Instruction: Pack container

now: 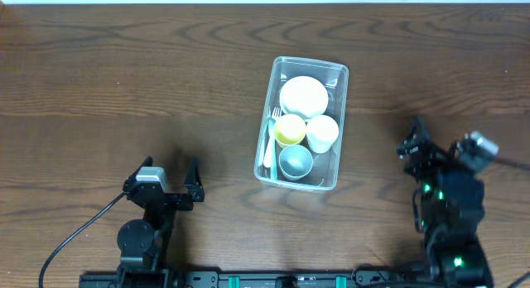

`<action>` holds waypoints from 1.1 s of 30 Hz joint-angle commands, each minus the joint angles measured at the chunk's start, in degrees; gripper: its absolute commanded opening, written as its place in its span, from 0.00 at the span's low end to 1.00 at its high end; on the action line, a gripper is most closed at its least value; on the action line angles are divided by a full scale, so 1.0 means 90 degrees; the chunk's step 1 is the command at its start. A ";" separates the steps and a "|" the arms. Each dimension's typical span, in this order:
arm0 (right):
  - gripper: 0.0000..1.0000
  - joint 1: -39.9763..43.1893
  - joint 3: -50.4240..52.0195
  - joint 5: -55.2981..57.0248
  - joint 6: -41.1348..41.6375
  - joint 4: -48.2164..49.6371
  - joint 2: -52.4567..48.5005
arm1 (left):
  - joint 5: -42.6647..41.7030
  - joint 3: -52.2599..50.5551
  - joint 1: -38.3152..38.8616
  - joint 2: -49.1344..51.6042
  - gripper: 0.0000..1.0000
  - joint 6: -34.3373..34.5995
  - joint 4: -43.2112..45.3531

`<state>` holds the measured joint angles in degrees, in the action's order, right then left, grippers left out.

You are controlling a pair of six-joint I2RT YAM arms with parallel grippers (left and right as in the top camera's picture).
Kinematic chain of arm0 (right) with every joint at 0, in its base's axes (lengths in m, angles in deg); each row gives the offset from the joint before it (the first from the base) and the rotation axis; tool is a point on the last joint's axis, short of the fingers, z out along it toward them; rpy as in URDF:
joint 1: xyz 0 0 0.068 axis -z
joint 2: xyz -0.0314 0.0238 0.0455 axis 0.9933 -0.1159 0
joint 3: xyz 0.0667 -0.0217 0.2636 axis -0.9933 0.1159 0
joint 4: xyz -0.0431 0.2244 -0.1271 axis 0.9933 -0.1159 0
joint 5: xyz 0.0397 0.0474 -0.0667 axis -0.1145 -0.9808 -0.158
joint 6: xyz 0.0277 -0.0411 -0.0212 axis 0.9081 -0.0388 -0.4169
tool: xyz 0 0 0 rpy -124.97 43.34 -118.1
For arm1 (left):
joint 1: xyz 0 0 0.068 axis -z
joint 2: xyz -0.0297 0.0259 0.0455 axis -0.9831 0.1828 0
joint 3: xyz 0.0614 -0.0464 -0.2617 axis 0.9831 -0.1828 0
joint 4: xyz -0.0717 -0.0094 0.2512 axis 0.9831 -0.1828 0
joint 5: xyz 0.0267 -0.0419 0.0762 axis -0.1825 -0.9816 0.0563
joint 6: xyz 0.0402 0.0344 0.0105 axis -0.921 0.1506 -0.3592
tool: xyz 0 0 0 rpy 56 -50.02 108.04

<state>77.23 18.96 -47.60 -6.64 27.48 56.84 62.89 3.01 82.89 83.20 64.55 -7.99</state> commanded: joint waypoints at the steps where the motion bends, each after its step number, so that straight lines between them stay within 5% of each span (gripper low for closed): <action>1: 0.99 0.0180 0.0818 -0.0447 -0.0056 0.0274 0.0831 | -0.0049 -0.0177 -0.0022 0.0002 0.98 -0.0085 -0.0104; 11: 0.99 0.0488 0.2305 -0.1484 -0.1382 0.0712 0.2307 | -0.0049 -0.0177 -0.0022 0.0002 0.98 -0.0085 -0.0104; 33: 0.99 0.0486 0.2448 -0.1613 -0.2421 0.0180 0.3087 | -0.0049 -0.0177 -0.0022 0.0002 0.98 -0.0085 -0.0104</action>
<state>81.19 40.58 -61.48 -27.14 29.03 83.44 62.91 3.01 82.89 83.20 64.55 -8.01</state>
